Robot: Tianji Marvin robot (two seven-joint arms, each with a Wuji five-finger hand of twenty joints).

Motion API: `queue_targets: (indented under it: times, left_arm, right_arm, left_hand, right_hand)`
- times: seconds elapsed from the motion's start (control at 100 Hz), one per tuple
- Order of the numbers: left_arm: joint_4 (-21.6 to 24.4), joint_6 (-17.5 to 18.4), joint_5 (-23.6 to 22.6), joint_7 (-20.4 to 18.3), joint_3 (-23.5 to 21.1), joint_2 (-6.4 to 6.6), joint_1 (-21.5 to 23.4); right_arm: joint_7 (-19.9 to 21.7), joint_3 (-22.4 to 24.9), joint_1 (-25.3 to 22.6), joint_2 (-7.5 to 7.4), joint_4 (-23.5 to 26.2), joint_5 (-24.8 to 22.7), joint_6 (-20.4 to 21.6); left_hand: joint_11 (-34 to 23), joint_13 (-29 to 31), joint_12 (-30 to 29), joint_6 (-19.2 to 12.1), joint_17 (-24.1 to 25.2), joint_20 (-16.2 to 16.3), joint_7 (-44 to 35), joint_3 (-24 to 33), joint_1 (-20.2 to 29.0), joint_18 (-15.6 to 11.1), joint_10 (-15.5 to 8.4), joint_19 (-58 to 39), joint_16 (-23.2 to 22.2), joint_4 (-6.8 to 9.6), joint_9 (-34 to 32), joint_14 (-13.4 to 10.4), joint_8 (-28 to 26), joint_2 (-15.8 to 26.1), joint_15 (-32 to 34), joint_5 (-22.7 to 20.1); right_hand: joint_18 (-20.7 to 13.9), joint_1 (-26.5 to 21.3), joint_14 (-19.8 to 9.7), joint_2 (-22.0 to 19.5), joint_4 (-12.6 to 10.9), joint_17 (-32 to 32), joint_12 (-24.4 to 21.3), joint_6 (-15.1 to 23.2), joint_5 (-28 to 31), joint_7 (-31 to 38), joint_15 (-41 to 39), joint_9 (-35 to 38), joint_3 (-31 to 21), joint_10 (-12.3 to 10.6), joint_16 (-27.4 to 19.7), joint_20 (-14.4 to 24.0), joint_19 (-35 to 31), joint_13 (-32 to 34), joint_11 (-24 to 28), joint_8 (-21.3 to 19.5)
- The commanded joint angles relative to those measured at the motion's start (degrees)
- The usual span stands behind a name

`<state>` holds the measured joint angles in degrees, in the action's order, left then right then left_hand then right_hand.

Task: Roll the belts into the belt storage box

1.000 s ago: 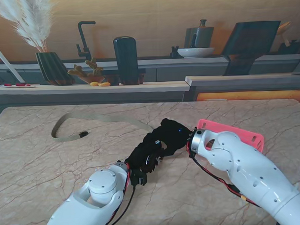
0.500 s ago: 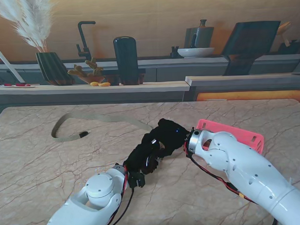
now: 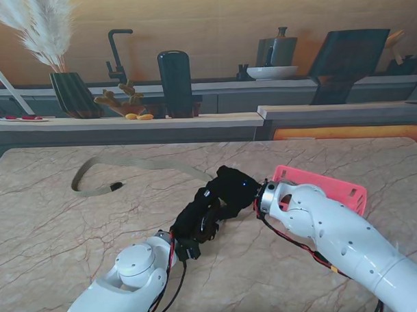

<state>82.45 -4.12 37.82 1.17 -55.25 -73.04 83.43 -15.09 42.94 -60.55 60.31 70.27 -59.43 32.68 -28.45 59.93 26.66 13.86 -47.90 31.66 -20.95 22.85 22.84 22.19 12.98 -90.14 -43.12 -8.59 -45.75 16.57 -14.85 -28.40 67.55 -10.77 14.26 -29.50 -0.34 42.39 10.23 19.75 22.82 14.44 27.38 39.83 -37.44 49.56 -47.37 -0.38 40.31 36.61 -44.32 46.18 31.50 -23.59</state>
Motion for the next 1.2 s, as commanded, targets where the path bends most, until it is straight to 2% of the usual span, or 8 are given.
queue_targets:
  times: [0.0,0.17,0.23,0.33,0.44,0.51,1.01,1.19]
  left_arm:
    - [3.69,1.11,0.53,-0.38,-0.22,-1.21,-0.27]
    - [4.4,1.81,2.02,0.97,-0.41,-1.51,0.41]
    - [4.56,2.0,2.8,0.97,-0.62,-1.54,0.61]
    - [4.52,2.57,2.6,1.13,-0.58,-1.54,0.7]
    - [4.17,2.82,2.26,0.72,-0.55,-1.45,0.57]
    - [3.59,3.02,0.9,0.5,-0.31,-1.37,0.2]
    - [4.27,4.29,0.62,4.46,-0.31,-2.03,0.64]
    - [3.78,5.56,-4.85,6.88,0.19,-2.07,0.15]
  right_arm:
    - [0.53,-1.98,-0.27,-0.05,-2.72,-0.9,0.56]
    - [-0.71,-3.54,0.8,0.25,-3.99,-0.49,0.98]
    - [-0.69,-3.52,0.83,0.29,-4.06,-0.37,1.13]
    - [-2.76,-3.24,0.5,0.51,-4.32,-0.57,0.66]
    - [-4.6,-1.65,-0.85,0.63,-3.82,-0.98,-0.28]
    - [-4.74,0.7,-2.5,0.45,-2.12,-1.69,-0.77]
    - [-6.69,13.57,-10.86,-1.15,7.88,-9.46,-4.2]
    - [-4.78,17.53,-13.21,-1.45,11.01,-10.8,-5.2]
  left_hand:
    - [2.23,0.33,-1.94,-8.32,-1.12,-0.02,-0.66,-1.37,1.27,-1.72,-0.7,-9.93,0.11,2.19,2.58,-1.64,0.56,1.32,1.08,-0.28]
    - [5.33,-5.89,-4.59,-8.96,3.09,1.44,-0.03,-5.64,3.1,0.51,-0.88,-4.58,0.09,3.06,6.21,0.0,1.07,3.14,-6.94,0.54]
    - [6.28,-9.17,-5.03,-9.4,4.29,1.3,0.19,-6.31,3.68,-1.62,-1.2,-3.23,1.32,3.26,7.44,0.6,1.19,3.47,-12.14,0.88]
    - [8.59,-15.64,-5.86,-9.74,13.48,0.67,0.89,-8.54,4.76,-1.77,-1.99,7.59,4.63,3.8,10.18,0.68,1.64,4.78,-23.85,1.4]
    - [13.34,-30.6,-7.55,-10.97,35.42,-5.71,3.68,-12.08,6.82,-0.29,-3.1,36.32,13.72,4.6,17.12,-0.68,3.18,6.48,-44.04,1.9]
    - [15.41,-36.92,-8.28,-11.59,41.52,-8.41,5.38,-13.98,7.43,-1.19,-3.47,44.72,17.3,4.95,20.75,-2.24,3.88,7.53,-50.28,1.91]
    - [15.74,-38.64,-8.14,-12.23,41.96,-10.39,4.79,-15.83,9.11,-1.43,-3.67,50.17,19.51,5.66,21.86,-2.41,2.37,7.93,-53.04,1.71]
    - [15.29,-38.89,-7.73,-12.54,42.76,-9.81,2.23,-15.3,9.27,-2.04,-3.89,49.64,19.09,5.86,21.61,-2.97,0.76,7.83,-52.72,1.34]
  right_hand:
    - [-0.17,-2.21,-0.87,-1.91,0.35,-1.13,1.39,7.11,8.67,7.77,-1.73,2.46,-3.75,0.09,0.45,0.8,-1.94,-0.5,3.75,-2.42]
    - [0.3,-5.75,-1.12,-4.18,1.19,-0.97,1.8,10.43,15.72,18.01,-4.47,9.36,-0.15,-1.38,1.53,0.8,-2.54,1.52,6.08,4.79]
    - [0.46,-6.8,-1.28,-4.4,1.36,-0.64,2.07,9.84,19.99,20.09,-6.26,13.1,-0.64,-1.89,2.4,0.87,-2.97,2.68,7.08,6.56]
    - [0.52,-5.99,-1.61,-2.83,2.54,0.18,1.02,8.67,22.87,21.78,-8.38,16.41,-3.15,-2.12,3.17,0.97,-4.23,4.3,8.18,9.54]
    - [0.35,-5.04,-1.7,-1.73,3.4,0.44,-0.12,8.34,23.85,22.52,-8.45,17.32,-5.29,-2.42,2.85,0.71,-5.13,4.65,8.49,11.21]
    - [0.28,-4.8,-1.86,-1.43,3.56,0.57,-0.55,8.27,24.24,22.63,-7.89,17.78,-5.62,-2.45,2.44,0.53,-5.35,4.73,8.43,11.74]
    - [0.3,-6.66,-0.9,-4.25,3.46,0.16,1.06,6.03,22.94,22.96,-8.09,15.69,-4.81,-0.26,2.33,-0.2,-5.94,3.68,10.72,10.94]
    - [0.32,-7.46,-0.21,-5.04,3.1,0.55,2.15,4.91,22.7,22.76,-9.94,15.11,-4.2,1.14,3.39,-0.2,-6.39,3.53,12.42,9.72]
